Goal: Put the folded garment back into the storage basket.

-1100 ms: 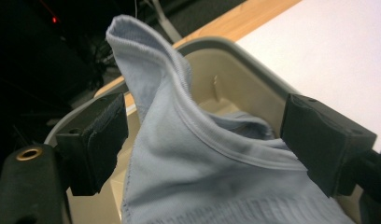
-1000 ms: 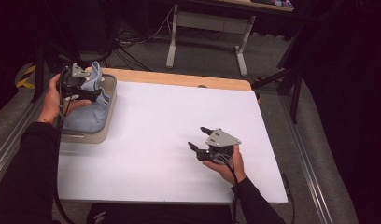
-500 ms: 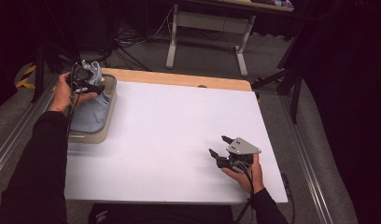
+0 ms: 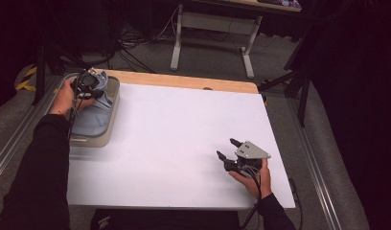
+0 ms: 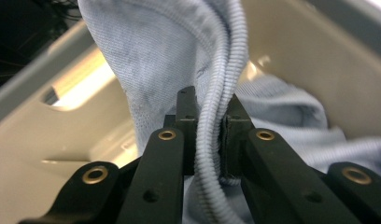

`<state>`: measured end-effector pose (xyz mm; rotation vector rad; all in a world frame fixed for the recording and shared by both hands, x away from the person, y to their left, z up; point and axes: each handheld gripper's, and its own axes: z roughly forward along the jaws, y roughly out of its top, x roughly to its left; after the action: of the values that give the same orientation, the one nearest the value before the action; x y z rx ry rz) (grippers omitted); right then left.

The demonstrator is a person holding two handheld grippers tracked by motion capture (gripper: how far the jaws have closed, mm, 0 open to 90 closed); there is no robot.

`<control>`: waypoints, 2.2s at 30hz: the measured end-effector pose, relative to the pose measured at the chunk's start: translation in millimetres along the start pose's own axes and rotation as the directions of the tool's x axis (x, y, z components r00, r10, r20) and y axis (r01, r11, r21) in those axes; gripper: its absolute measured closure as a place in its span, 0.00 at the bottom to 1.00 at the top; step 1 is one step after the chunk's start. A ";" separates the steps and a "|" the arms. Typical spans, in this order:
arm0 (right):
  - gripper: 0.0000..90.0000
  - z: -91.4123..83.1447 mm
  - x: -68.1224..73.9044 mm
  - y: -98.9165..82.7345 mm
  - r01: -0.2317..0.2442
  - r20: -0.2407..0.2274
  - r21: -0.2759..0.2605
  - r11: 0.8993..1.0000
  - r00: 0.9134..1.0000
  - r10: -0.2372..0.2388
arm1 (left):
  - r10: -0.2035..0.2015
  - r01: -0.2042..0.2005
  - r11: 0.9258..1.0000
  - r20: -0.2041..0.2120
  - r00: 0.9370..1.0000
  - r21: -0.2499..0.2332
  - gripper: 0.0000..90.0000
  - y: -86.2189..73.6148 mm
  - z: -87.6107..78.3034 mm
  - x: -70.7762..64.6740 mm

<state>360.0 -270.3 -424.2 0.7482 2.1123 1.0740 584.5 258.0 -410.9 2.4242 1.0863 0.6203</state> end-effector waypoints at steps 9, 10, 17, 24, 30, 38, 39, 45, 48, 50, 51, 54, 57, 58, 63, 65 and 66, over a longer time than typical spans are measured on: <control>0.38 2.8 0.5 0.4 0.006 -0.013 0.008 1.000 1.000 -0.006 | -0.033 0.033 0.999 0.009 0.999 -0.002 0.81 -2.7 8.5 -3.8; 0.38 3.1 0.5 0.3 0.009 -0.013 0.010 1.000 1.000 -0.009 | -0.039 0.039 0.999 0.001 0.999 -0.004 0.76 -2.8 8.9 -4.4; 0.37 2.6 0.4 0.9 0.009 -0.017 0.002 1.000 1.000 -0.009 | -0.077 0.076 0.996 -0.036 0.996 -0.047 0.60 -4.0 4.1 -4.3; 0.37 0.5 0.2 2.2 0.013 -0.026 -0.019 1.000 1.000 -0.013 | -0.081 0.074 0.993 -0.082 0.993 -0.087 0.47 -9.0 -3.6 -5.8; 0.36 2.8 0.8 4.0 0.021 -0.029 -0.038 0.999 0.999 -0.023 | -0.119 0.103 0.983 -0.095 0.988 -0.154 0.38 -14.9 -13.1 -7.3; 0.32 2.6 1.9 5.6 0.018 -0.032 -0.060 0.998 0.999 -0.020 | -0.112 0.085 0.969 -0.106 0.988 -0.230 0.28 -17.8 -31.6 -13.1; 0.32 2.8 2.4 5.8 0.018 -0.034 -0.060 0.998 0.999 -0.020 | -0.110 0.081 0.968 -0.110 0.988 -0.238 0.28 -17.9 -33.3 -14.8; 0.28 4.5 4.4 6.7 0.018 -0.044 -0.060 0.998 0.999 -0.021 | -0.092 0.057 0.958 -0.115 0.989 -0.280 0.25 -17.1 -45.3 -21.9; 0.28 4.8 4.8 7.0 0.018 -0.053 -0.064 0.998 0.998 -0.021 | -0.081 0.045 0.956 -0.113 0.990 -0.291 0.25 -17.5 -49.8 -26.7; 0.28 5.0 4.9 6.8 0.022 -0.058 -0.062 0.998 0.998 -0.026 | -0.078 0.040 0.951 -0.114 0.990 -0.305 0.25 -17.9 -52.3 -29.0; 0.27 5.1 4.9 6.6 0.024 -0.061 -0.062 0.998 0.998 -0.028 | -0.076 0.033 0.949 -0.126 0.989 -0.313 0.25 -18.2 -54.2 -29.8; 0.27 4.7 4.7 6.3 0.022 -0.065 -0.064 0.998 0.998 -0.026 | -0.082 0.036 0.941 -0.121 0.989 -0.338 0.25 -19.5 -59.3 -32.8; 0.25 2.0 5.6 6.1 0.025 -0.055 -0.079 0.997 0.998 -0.030 | -0.095 0.045 0.927 -0.116 0.989 -0.373 0.25 -21.8 -66.5 -37.4; 0.25 1.3 6.1 6.2 0.027 -0.050 -0.086 0.996 0.998 -0.031 | -0.090 0.041 0.925 -0.113 0.990 -0.377 0.25 -22.4 -68.0 -39.0; 0.24 -0.1 10.0 6.8 0.043 -0.052 -0.097 0.994 0.998 -0.048 | -0.088 0.037 0.915 -0.111 0.990 -0.401 0.21 -25.2 -74.4 -45.6; 0.23 0.7 11.7 6.8 0.048 -0.054 -0.089 0.995 0.997 -0.053 | -0.093 0.034 0.909 -0.121 0.988 -0.416 0.18 -27.5 -78.7 -49.4; 0.23 1.0 11.9 6.8 0.050 -0.052 -0.088 0.995 0.997 -0.054 | -0.099 0.041 0.906 -0.118 0.988 -0.421 0.17 -28.3 -79.3 -51.3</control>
<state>354.5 -257.8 -422.3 0.6257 2.1044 1.1619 493.9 250.5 -372.8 1.9883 0.9696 0.9048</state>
